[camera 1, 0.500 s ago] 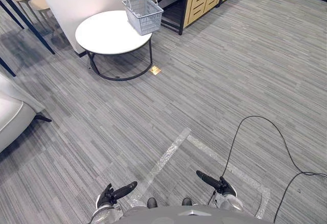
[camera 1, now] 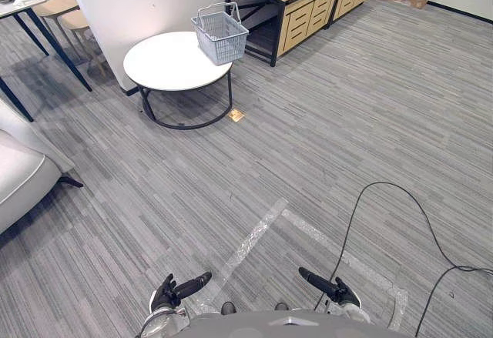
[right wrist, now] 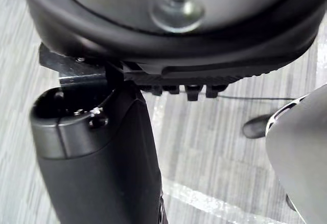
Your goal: Pick vegetable in the basket
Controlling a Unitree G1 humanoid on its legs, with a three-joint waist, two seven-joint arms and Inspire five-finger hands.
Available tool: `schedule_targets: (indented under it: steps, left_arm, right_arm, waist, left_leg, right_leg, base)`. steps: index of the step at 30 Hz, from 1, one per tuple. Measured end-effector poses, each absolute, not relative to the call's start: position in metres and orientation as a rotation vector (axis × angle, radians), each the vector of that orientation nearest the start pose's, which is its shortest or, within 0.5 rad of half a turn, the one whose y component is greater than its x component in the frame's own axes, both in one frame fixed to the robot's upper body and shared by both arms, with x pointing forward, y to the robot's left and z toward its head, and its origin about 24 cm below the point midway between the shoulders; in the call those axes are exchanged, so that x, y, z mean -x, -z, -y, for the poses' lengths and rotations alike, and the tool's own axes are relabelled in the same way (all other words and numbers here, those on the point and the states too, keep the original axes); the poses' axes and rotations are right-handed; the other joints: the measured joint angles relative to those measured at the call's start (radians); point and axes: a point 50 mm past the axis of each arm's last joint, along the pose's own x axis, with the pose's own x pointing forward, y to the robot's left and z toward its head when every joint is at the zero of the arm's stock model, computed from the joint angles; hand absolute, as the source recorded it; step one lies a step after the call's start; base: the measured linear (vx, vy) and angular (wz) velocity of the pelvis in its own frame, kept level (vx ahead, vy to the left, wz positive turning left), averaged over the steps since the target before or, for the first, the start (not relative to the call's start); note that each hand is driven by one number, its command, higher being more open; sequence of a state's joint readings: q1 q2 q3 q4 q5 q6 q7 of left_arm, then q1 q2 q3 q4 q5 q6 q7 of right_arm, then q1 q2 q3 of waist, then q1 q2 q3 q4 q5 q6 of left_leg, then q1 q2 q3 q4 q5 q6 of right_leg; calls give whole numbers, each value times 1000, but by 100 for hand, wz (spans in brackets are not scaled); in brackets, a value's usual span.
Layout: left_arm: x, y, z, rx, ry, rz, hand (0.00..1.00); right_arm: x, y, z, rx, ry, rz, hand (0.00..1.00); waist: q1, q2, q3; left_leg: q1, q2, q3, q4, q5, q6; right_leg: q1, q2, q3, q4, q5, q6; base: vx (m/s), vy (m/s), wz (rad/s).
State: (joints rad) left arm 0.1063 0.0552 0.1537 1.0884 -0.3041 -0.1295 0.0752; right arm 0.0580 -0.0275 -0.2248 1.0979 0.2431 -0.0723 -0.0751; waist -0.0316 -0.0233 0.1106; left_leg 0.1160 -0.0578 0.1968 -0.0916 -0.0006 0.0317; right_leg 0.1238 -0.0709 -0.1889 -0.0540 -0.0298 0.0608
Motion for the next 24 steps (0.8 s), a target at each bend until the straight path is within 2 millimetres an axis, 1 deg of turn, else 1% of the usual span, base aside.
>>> schedule_targets:
  steps: [3,6,13,22,24]
  left_arm:
    - [-82,163,-199,241,-457,-1031,100]
    - [-84,162,-198,229,-438,-1030,100]
    - [-85,162,-198,218,-410,-1031,100]
    - [-84,163,-197,218,-409,-1033,100]
    - [-84,163,-197,218,-408,-1033,100]
  right_arm:
    - [-94,163,193,-263,450,-1056,100]
    - [-93,164,192,-262,445,-1060,100]
    - [-95,164,190,-264,433,-1069,100]
    - [-97,164,188,-257,403,-1065,100]
    - [-97,164,189,-248,400,-1062,100]
  waist:
    - [0,-2,-1]
    - [1,-4,-3]
    - [0,-3,-3]
    - [0,-2,-2]
    - [0,-3,-1]
  left_leg:
    - [-1,-3,3,0,-7,7]
    - [3,-6,4,1,-7,11]
    - [26,-9,7,1,-6,7]
    - [31,0,9,0,1,8]
    - [29,1,7,0,-1,3]
  right_leg:
    - [0,-3,0,-1,8,7]
    - [2,-6,-4,-7,12,4]
    - [37,-6,-16,-22,12,3]
    - [29,-2,-19,10,5,-4]
    - [18,-2,-22,17,0,-3]
  base:
    - [37,8,-6]
    - [103,-1,1]
    - [42,-33,4]
    - [-104,-32,0]
    - [-138,-10,4]
